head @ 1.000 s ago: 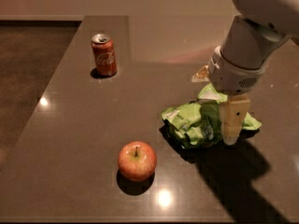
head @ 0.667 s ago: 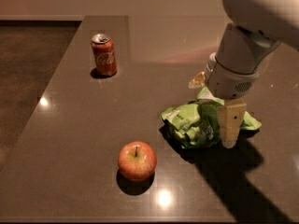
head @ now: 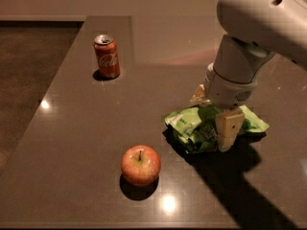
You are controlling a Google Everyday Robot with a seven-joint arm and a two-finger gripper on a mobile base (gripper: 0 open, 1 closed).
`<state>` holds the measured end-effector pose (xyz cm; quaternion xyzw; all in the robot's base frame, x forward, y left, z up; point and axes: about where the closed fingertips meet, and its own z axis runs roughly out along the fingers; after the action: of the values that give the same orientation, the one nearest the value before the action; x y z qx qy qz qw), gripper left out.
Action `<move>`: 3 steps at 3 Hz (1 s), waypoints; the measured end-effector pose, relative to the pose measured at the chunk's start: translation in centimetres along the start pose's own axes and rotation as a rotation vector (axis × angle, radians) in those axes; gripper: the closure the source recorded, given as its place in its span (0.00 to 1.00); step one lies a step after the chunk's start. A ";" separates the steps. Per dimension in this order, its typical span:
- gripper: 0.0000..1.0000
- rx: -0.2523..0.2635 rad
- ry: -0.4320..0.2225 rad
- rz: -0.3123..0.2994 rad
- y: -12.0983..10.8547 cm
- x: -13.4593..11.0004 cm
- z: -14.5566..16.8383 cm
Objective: Pick green rice chip bag
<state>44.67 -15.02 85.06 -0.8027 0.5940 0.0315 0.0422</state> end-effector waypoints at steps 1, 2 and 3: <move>0.48 0.026 -0.020 -0.001 -0.3 -0.5 -1.7; 0.72 0.059 -0.042 -0.020 -0.9 -1.2 -4.4; 0.95 0.113 -0.047 -0.059 -1.8 -2.2 -8.4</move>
Offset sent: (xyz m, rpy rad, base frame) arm 0.0066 0.0127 0.0831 0.0896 -0.0606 0.0375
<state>45.78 -13.24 93.67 -0.8153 0.5698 0.0152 0.1023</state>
